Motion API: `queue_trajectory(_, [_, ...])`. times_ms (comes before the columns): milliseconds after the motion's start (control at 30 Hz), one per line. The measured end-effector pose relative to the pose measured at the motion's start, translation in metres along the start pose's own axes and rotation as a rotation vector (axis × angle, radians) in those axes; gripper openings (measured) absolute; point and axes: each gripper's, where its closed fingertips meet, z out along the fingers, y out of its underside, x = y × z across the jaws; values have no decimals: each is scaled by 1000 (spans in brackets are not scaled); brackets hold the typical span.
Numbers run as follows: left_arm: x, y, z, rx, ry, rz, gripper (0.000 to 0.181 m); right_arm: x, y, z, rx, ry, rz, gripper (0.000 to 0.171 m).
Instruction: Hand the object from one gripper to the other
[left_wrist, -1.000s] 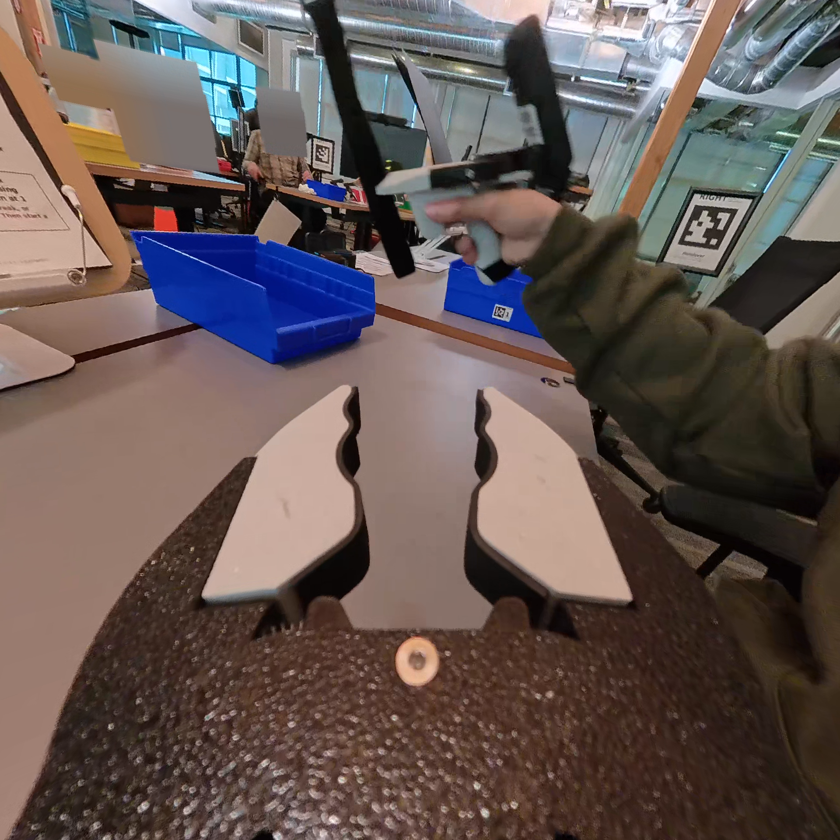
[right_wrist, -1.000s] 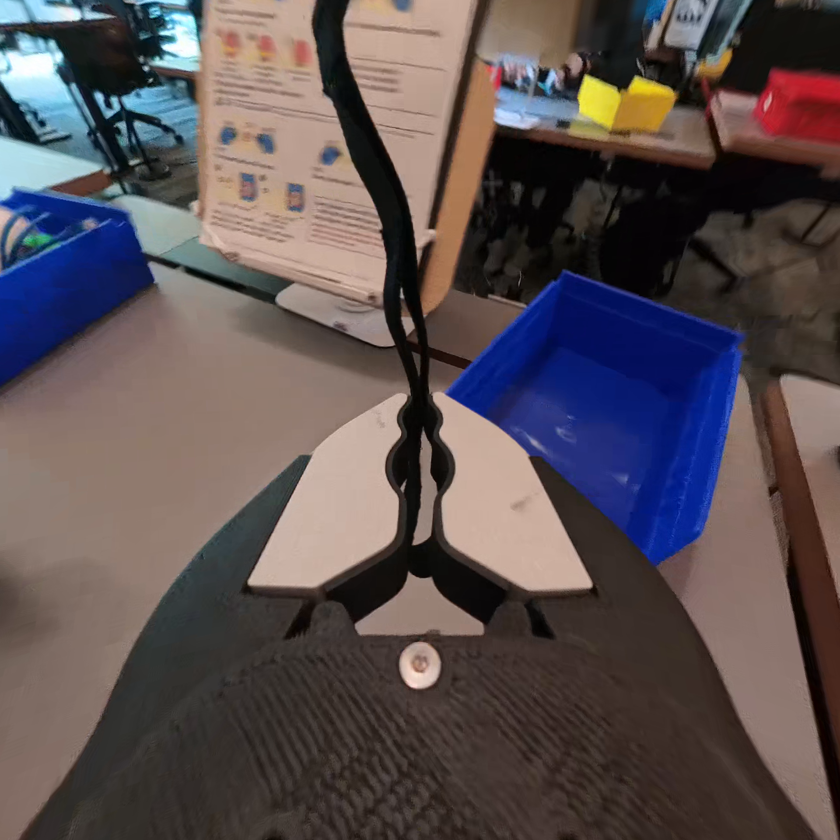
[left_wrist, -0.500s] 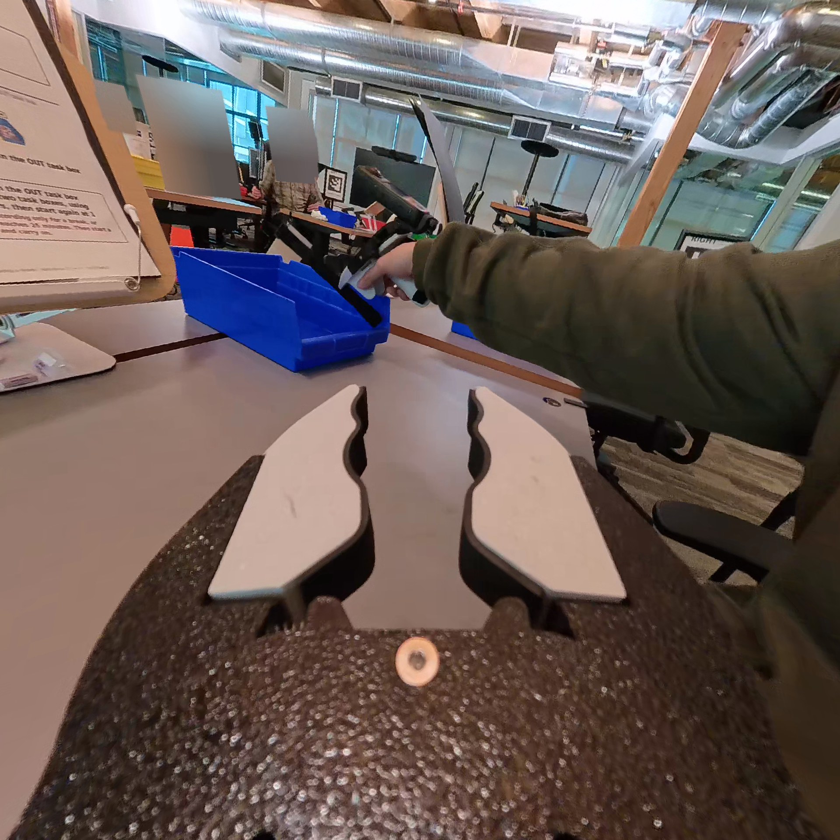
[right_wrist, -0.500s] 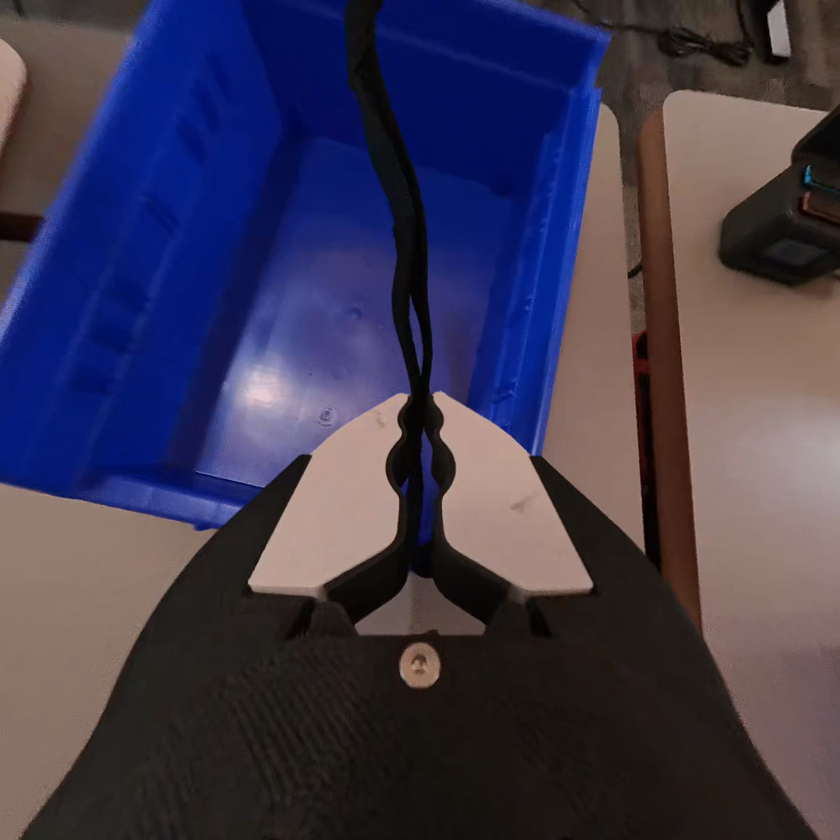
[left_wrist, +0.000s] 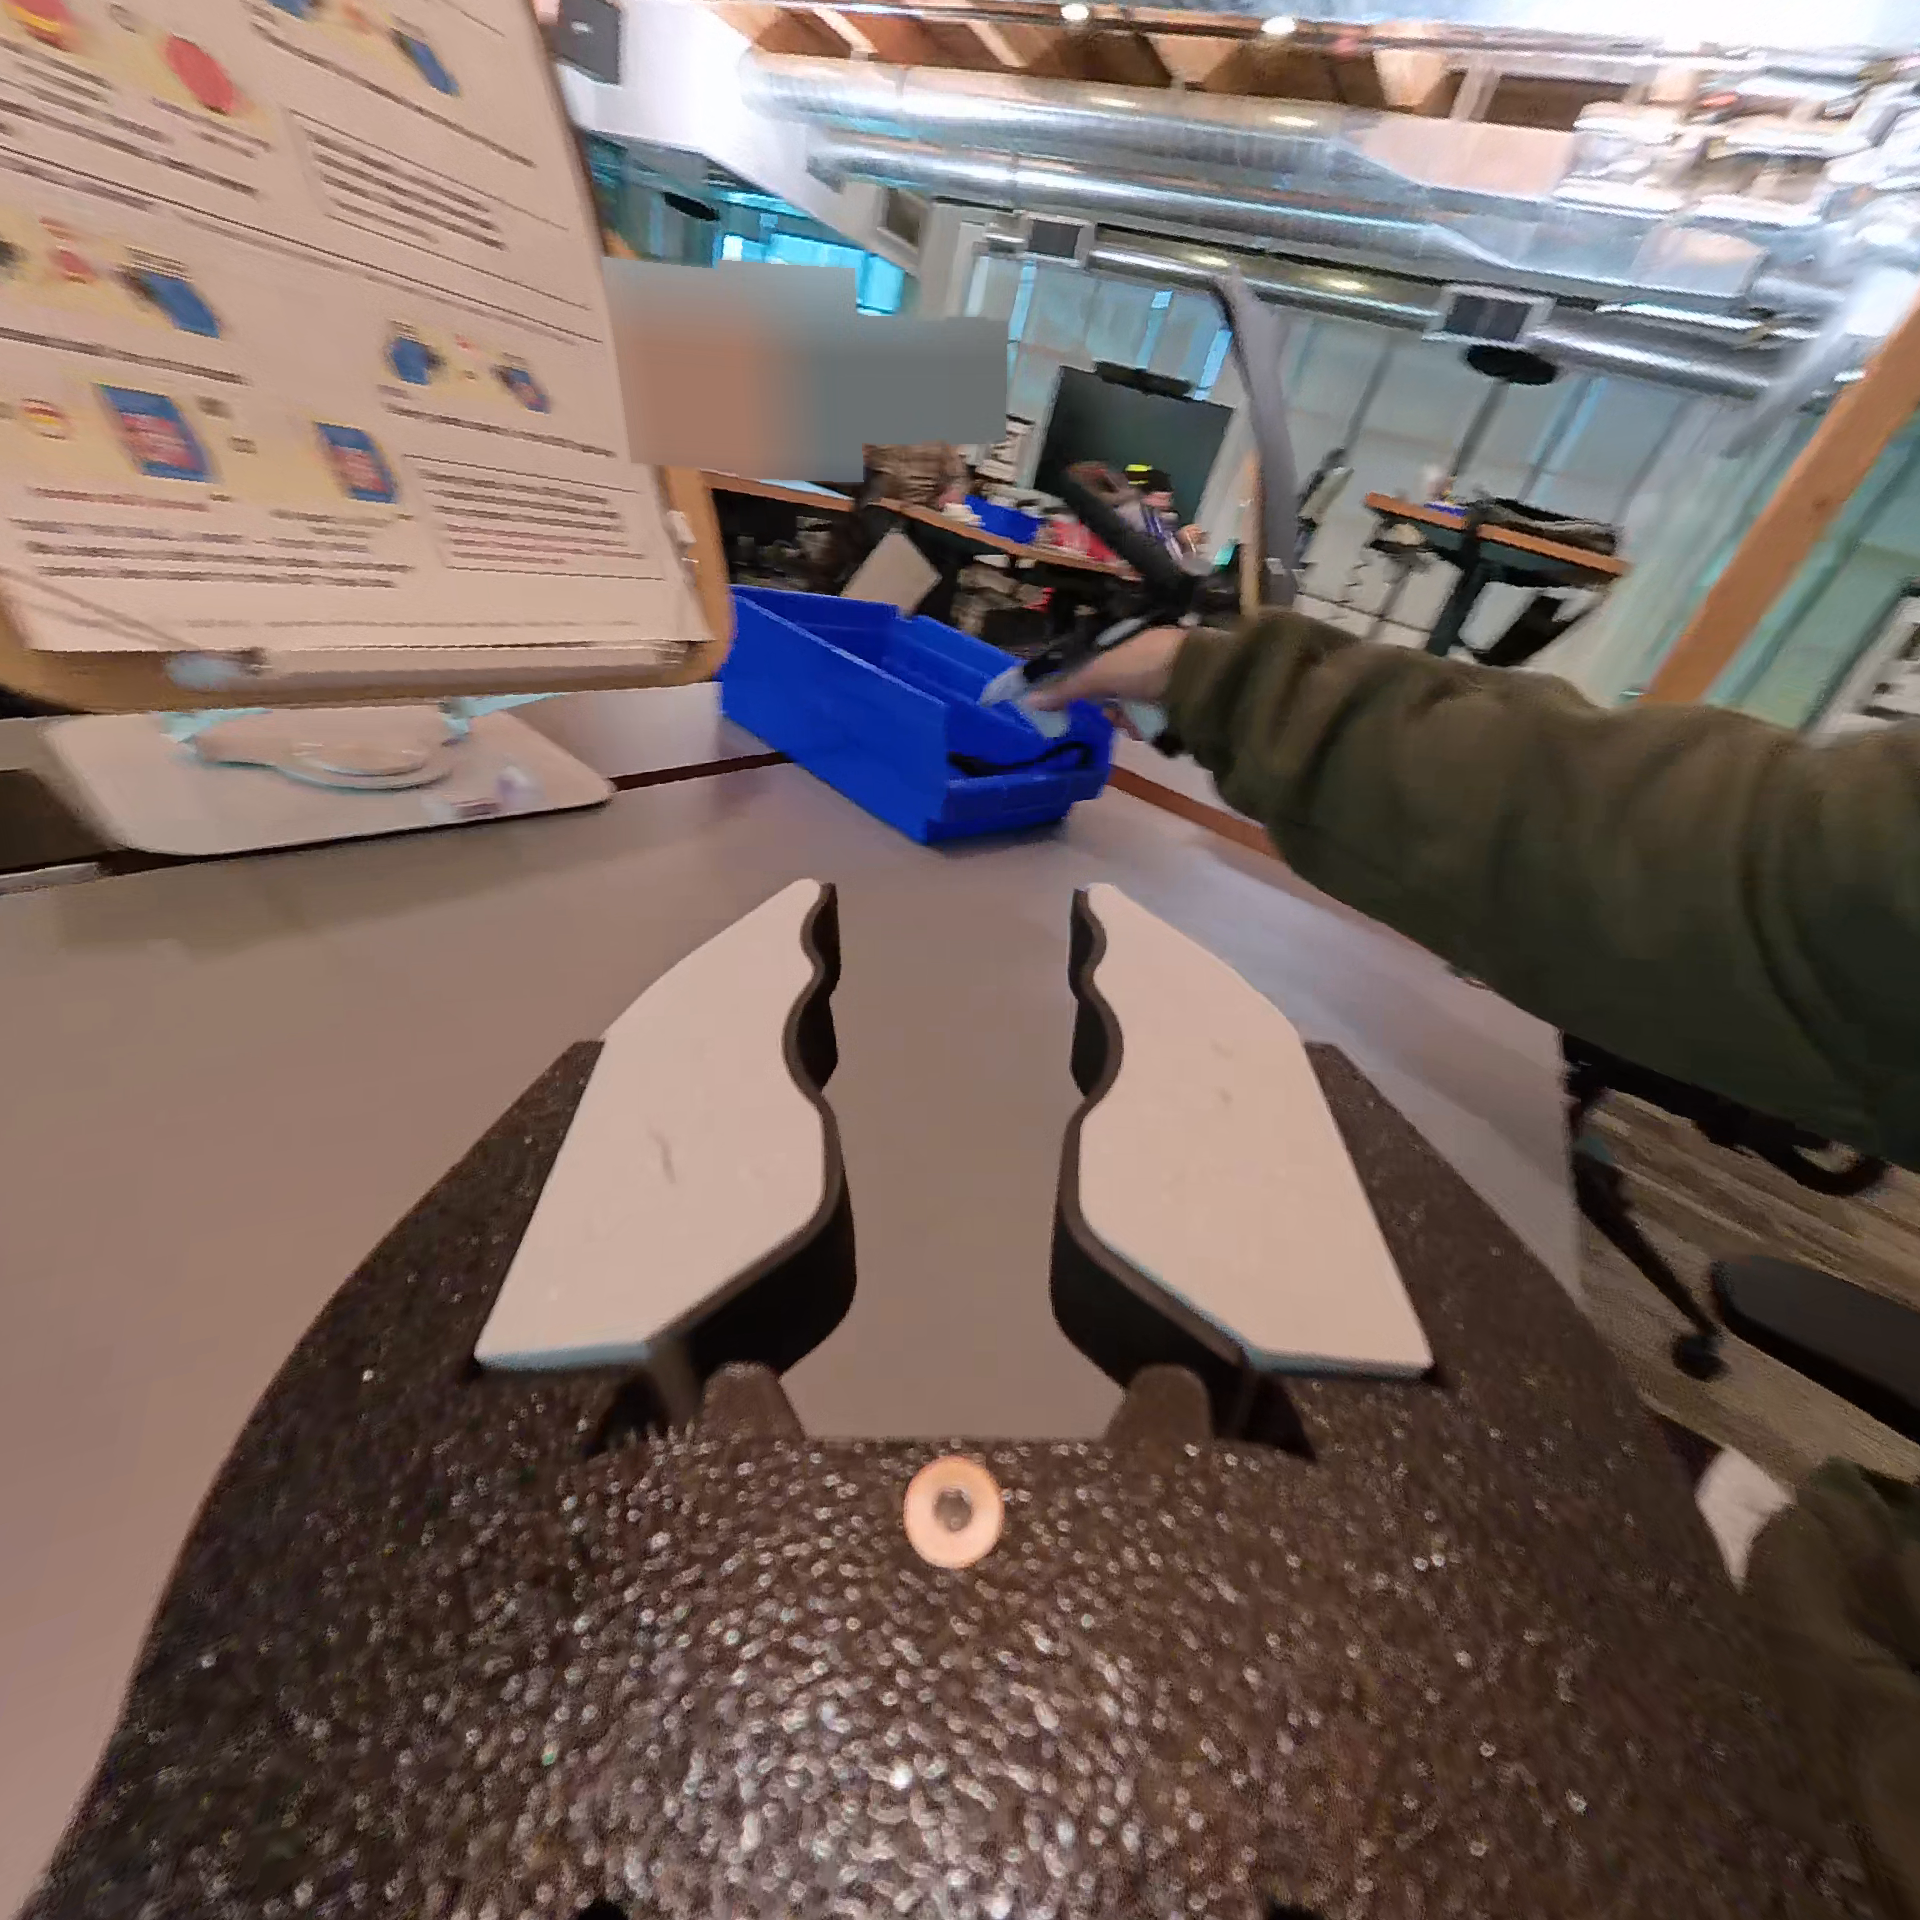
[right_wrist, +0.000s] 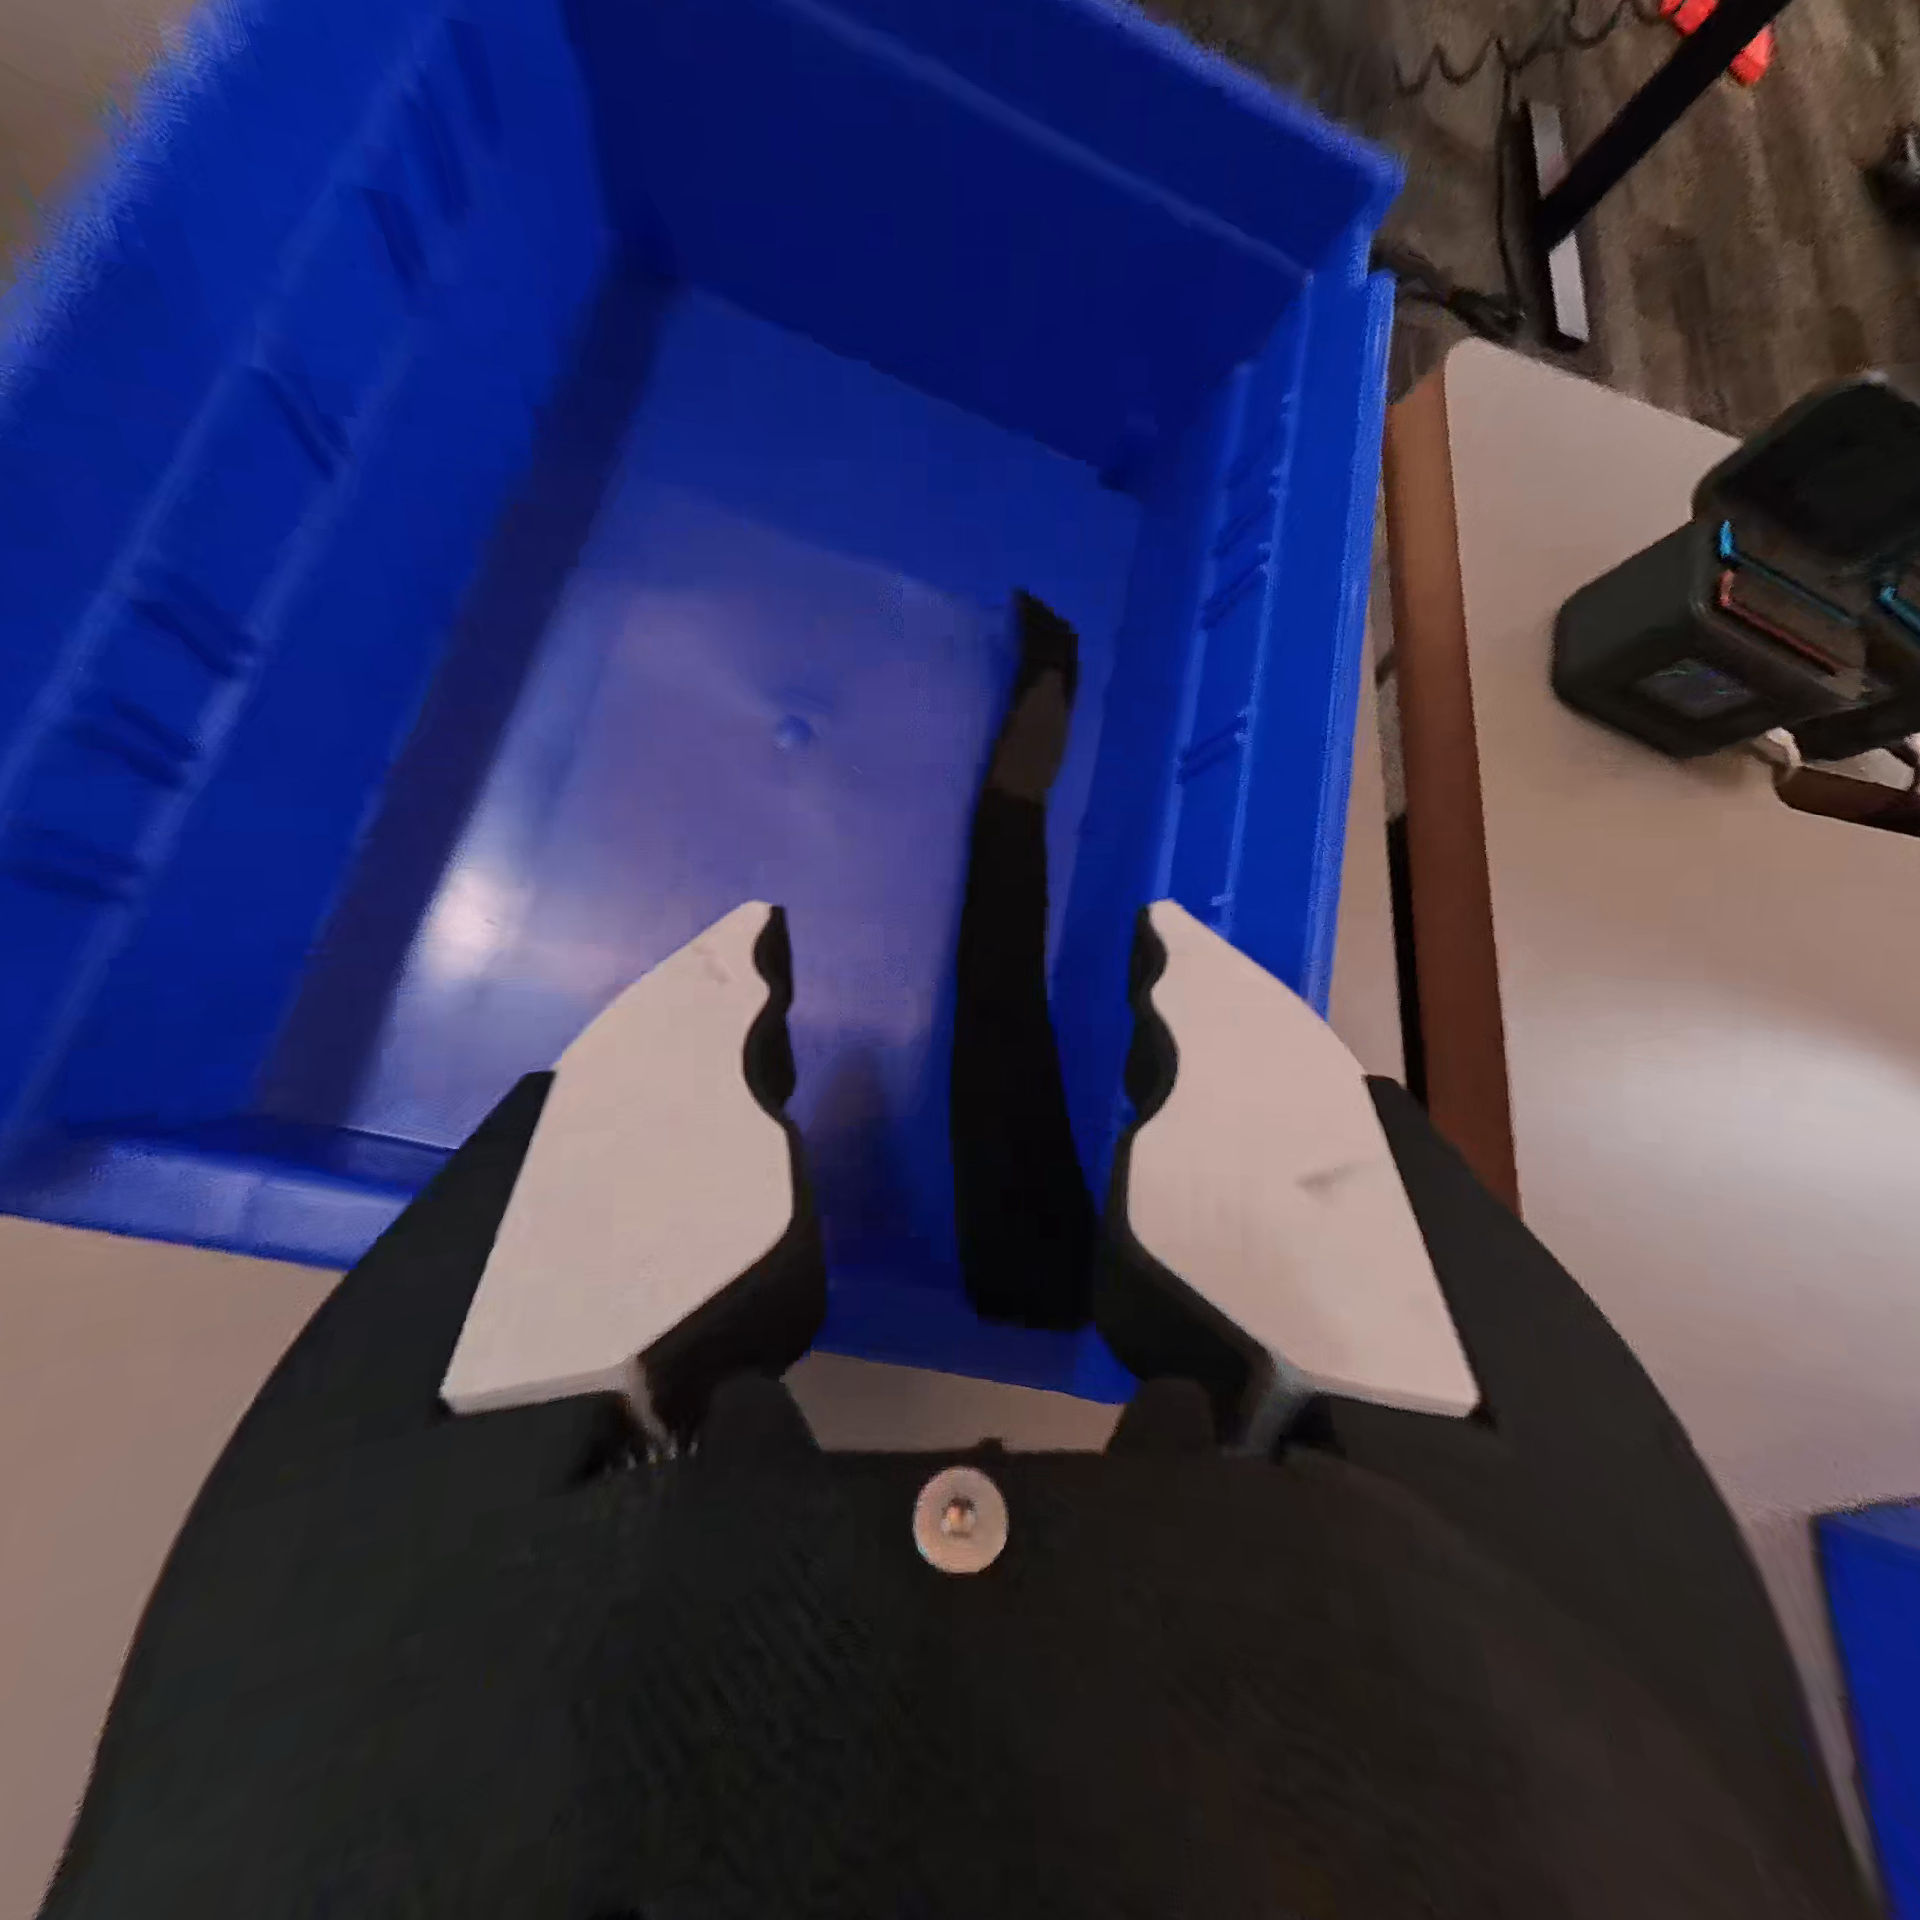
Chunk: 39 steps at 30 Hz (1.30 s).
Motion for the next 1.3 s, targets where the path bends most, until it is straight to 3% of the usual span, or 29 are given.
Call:
queue_trajectory(167, [-72,-25,-52,-49,-360,45,39,-40,-19,-59,294,-144,53,87])
queue_trajectory(267, [-130,-43,-92,-141,-613,140,34,-92,-6,-106,461,-326,70,86])
queue_trajectory(367, [-197,-52,-118,-360,-820,297,33,-139,25,-135,524,-431,15,80])
queue_trajectory(533, [-294,-22,-117,-744,-976,388,42,-188,52,-158,552,-508,-64,81])
queue_trajectory(633, [-327,-5,-122,-870,-1072,389,43,-199,51,-165,555,-525,-108,81])
queue_trajectory(733, [-344,8,-118,-893,-1079,343,44,-198,51,-169,563,-521,-119,81])
queue_trajectory(967, [-341,-12,-120,-879,-1124,411,19,-193,53,-169,561,-506,-128,78])
queue_trajectory(1300, [-295,-130,-95,-477,-960,439,10,-204,53,-170,559,-547,-127,77])
